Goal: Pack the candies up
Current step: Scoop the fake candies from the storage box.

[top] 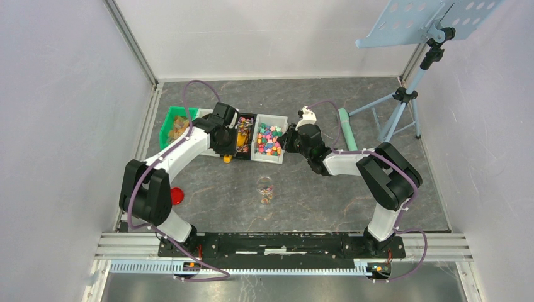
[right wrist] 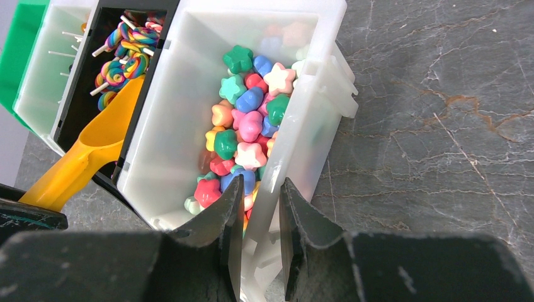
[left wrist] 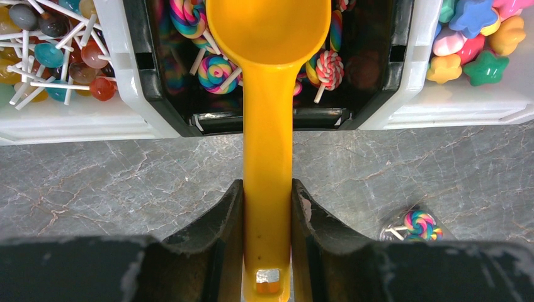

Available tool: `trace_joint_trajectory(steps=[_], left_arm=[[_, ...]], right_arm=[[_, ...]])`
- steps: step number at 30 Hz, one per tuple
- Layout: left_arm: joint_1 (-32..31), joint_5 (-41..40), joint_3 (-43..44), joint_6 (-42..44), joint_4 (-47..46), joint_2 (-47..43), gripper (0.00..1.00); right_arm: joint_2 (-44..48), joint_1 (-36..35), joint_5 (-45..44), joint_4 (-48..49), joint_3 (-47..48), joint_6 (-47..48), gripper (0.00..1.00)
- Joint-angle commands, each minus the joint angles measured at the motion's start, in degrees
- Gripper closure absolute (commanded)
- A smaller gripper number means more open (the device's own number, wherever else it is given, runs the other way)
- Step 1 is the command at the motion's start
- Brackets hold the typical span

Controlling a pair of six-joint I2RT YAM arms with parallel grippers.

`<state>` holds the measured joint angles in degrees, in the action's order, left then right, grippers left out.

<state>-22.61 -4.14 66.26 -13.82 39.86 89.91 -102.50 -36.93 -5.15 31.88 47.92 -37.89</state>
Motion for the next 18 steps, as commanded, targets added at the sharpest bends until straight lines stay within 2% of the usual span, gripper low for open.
trace_joint_trajectory(steps=[1, 6, 18], left_arm=[[1.43, -4.15, -1.3, 1.87, -3.08, -0.95, 0.98], [1.44, -4.58, -0.44, 3.32, -0.84, -1.21, 0.98], [2.13, -5.57, -1.55, 4.6, 0.57, -4.86, 0.98]], right_arm=[[0.41, -1.44, 5.54, -0.27, 1.11, 2.43, 1.0], [-0.22, -1.4, 2.63, -3.87, 3.58, 2.74, 1.0], [0.11, -0.82, -0.13, -3.49, 2.72, 1.92, 1.0]])
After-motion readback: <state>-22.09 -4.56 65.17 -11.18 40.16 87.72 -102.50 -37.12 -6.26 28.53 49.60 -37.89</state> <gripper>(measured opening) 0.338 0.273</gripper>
